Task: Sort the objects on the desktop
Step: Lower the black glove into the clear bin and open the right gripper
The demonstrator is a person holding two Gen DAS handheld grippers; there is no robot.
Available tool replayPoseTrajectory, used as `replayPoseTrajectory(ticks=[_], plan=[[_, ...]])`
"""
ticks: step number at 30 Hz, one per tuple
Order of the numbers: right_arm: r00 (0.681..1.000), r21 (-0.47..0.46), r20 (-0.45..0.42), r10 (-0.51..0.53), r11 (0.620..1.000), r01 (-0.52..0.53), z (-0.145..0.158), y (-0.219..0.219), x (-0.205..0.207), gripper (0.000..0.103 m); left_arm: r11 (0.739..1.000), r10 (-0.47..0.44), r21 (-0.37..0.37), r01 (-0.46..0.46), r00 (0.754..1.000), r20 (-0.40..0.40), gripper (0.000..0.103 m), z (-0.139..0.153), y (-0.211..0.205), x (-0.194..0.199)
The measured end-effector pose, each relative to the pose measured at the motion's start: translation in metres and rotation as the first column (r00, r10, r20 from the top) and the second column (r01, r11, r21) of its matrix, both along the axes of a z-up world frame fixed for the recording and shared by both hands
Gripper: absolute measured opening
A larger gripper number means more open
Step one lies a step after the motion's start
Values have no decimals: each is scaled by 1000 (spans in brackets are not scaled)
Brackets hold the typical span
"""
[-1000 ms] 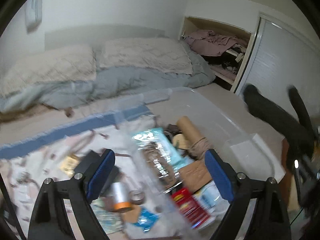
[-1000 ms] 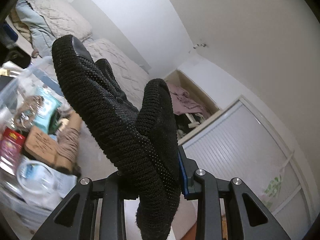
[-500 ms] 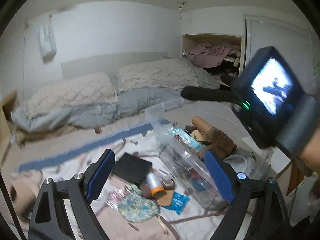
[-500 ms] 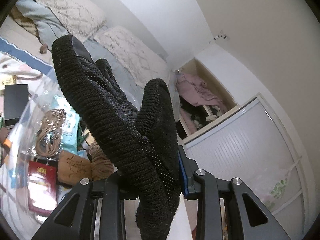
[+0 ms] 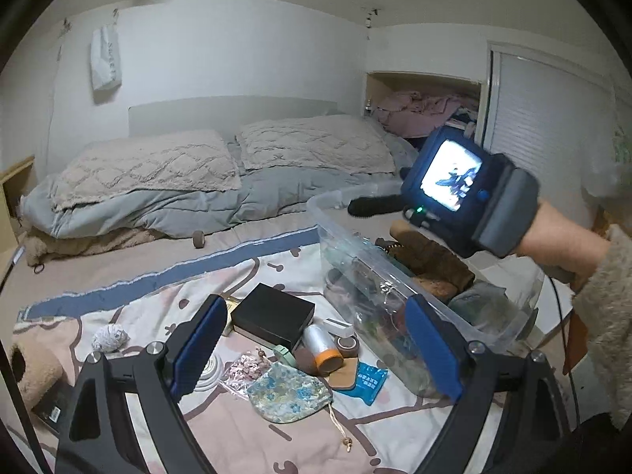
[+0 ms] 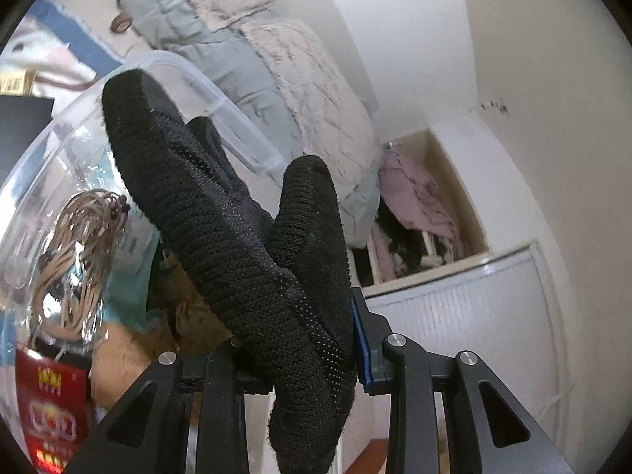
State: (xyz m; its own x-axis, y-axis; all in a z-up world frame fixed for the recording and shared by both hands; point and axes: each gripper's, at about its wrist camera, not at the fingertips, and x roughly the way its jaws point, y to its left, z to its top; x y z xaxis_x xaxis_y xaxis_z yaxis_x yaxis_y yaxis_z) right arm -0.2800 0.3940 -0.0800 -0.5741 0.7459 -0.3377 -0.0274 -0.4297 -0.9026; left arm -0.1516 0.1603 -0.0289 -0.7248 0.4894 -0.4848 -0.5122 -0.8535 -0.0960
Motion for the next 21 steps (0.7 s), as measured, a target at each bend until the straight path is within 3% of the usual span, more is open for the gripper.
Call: replayPoseTrajectory(ticks=[6, 15, 16, 17, 19, 21], plan=[[995, 73, 21, 93, 993, -94, -17, -16, -32, 30, 1000, 20, 19, -21, 1000, 23, 92, -3, -11, -8], [990, -27, 101, 101, 995, -99, -49, 8, -61, 31, 998, 63, 12, -63, 997, 41, 92, -11, -16, -18], [987, -28, 120, 103, 995, -101, -53, 10, -61, 39, 998, 63, 10, -64, 997, 42, 92, -11, -16, -20], [987, -12, 128, 99, 995, -98, -58, 12, -60, 63, 998, 63, 10, -64, 997, 45, 92, -12, -15, -20], [988, 0, 108, 112, 994, -113, -58, 15, -53, 93, 998, 58, 12, -59, 997, 48, 92, -13, -14, -21], [987, -40, 107, 121, 992, -117, -53, 16, -49, 93, 999, 49, 14, -50, 998, 48, 92, -12, -13, -20]])
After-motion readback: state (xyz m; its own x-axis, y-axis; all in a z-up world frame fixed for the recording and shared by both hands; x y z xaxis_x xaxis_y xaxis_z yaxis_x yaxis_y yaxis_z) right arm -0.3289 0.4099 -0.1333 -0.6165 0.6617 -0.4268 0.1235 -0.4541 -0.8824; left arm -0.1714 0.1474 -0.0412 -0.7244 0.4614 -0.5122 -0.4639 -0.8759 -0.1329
